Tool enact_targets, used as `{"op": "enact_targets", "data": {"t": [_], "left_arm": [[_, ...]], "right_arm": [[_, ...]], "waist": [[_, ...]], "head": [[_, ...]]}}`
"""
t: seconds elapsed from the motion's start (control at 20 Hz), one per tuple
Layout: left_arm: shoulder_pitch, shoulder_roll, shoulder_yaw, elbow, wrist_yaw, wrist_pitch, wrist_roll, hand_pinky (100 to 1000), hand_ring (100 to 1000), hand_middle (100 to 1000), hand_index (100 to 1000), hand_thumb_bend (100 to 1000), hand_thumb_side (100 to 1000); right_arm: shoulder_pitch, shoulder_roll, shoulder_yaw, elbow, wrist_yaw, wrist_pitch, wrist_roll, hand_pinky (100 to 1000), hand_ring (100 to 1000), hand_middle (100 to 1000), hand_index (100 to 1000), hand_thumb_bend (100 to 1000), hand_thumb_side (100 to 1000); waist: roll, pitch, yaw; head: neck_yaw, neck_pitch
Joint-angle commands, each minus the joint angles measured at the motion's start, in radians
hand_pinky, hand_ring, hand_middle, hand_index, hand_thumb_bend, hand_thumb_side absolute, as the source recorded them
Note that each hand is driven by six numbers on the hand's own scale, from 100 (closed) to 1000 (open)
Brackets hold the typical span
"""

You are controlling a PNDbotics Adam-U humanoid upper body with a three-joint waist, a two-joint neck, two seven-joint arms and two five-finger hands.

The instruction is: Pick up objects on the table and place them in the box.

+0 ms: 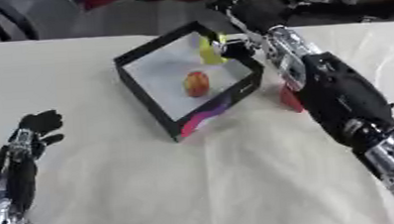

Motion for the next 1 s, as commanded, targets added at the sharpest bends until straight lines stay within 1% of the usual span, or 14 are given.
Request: {"op": "enact_targets", "data": {"t": [0.05, 0.1, 0.15, 0.3, 0.55, 0.65, 0.7, 0.75, 0.8, 0.85, 0.9, 0.95, 1.0], "left_arm": [[-0.011, 0.008, -0.001, -0.012, 0.000, -0.002, 0.000, 785, 811, 736, 816, 138, 1000], [-0.010, 0.009, 0.001, -0.012, 0.000, -0.001, 0.001, 785, 810, 736, 815, 137, 1000], [-0.009, 0.010, 0.004, -0.012, -0.001, -0.001, 0.003, 785, 810, 736, 815, 138, 1000], [-0.004, 0.015, 0.013, -0.012, -0.002, 0.000, 0.012, 784, 810, 736, 815, 138, 1000], [0.005, 0.026, 0.021, -0.013, -0.007, 0.002, 0.021, 784, 810, 735, 815, 137, 1000], [0.006, 0.030, 0.025, -0.014, -0.008, 0.002, 0.024, 784, 810, 735, 816, 137, 1000], [0.006, 0.031, 0.026, -0.014, -0.008, 0.003, 0.026, 785, 810, 735, 816, 137, 1000], [0.006, 0.032, 0.028, -0.015, -0.009, 0.003, 0.027, 785, 809, 735, 816, 137, 1000], [0.007, 0.033, 0.030, -0.015, -0.010, 0.004, 0.029, 785, 809, 735, 816, 137, 1000], [0.007, 0.034, 0.031, -0.015, -0.010, 0.004, 0.030, 785, 809, 735, 816, 137, 1000], [0.008, 0.035, 0.032, -0.015, -0.011, 0.004, 0.031, 785, 809, 735, 815, 137, 1000], [0.008, 0.036, 0.033, -0.016, -0.011, 0.005, 0.032, 785, 809, 735, 816, 137, 1000], [0.009, 0.037, 0.034, -0.016, -0.012, 0.005, 0.033, 785, 809, 735, 815, 138, 1000]], "right_arm": [[-0.021, -0.020, -0.006, -0.026, -0.010, -0.013, 0.007, 833, 802, 879, 936, 100, 684], [-0.016, -0.030, -0.007, -0.044, -0.022, -0.019, 0.014, 830, 800, 877, 934, 100, 670], [-0.008, -0.045, -0.009, -0.066, -0.037, -0.025, 0.019, 828, 799, 873, 932, 100, 638], [0.037, -0.097, -0.015, -0.139, -0.082, -0.040, 0.040, 831, 803, 872, 930, 100, 598], [0.144, -0.204, -0.021, -0.261, -0.157, -0.087, 0.096, 845, 819, 883, 932, 100, 582], [0.195, -0.240, -0.028, -0.311, -0.188, -0.103, 0.126, 856, 834, 902, 939, 100, 587], [0.220, -0.259, -0.031, -0.336, -0.203, -0.112, 0.142, 877, 864, 932, 959, 100, 594], [0.245, -0.280, -0.031, -0.361, -0.219, -0.121, 0.157, 884, 876, 943, 965, 100, 594], [0.269, -0.300, -0.029, -0.386, -0.234, -0.130, 0.172, 902, 907, 968, 981, 100, 566], [0.294, -0.322, -0.027, -0.411, -0.249, -0.138, 0.187, 906, 919, 977, 989, 100, 551], [0.319, -0.341, -0.025, -0.435, -0.264, -0.144, 0.202, 915, 937, 994, 1000, 113, 512], [0.343, -0.361, -0.023, -0.460, -0.279, -0.147, 0.217, 918, 941, 996, 1000, 127, 494], [0.369, -0.379, -0.022, -0.485, -0.295, -0.148, 0.233, 925, 951, 1000, 1000, 155, 461]], "waist": [[0.014, 0.002, -0.008], [0.014, 0.002, -0.012], [0.014, 0.002, -0.017], [0.010, 0.000, -0.033], [0.002, 0.000, -0.057], [0.000, 0.004, -0.064], [-0.001, 0.006, -0.067], [-0.002, 0.008, -0.070], [-0.003, 0.009, -0.073], [-0.004, 0.010, -0.075], [-0.006, 0.010, -0.077], [-0.007, 0.010, -0.078], [-0.008, 0.010, -0.079]], "head": [[0.000, -0.002], [0.004, -0.002], [0.010, -0.002], [0.038, -0.002], [0.071, -0.002], [0.079, -0.002], [0.084, -0.002], [0.088, -0.002], [0.092, -0.002], [0.095, -0.002], [0.098, -0.002], [0.101, -0.002], [0.105, -0.002]]}}
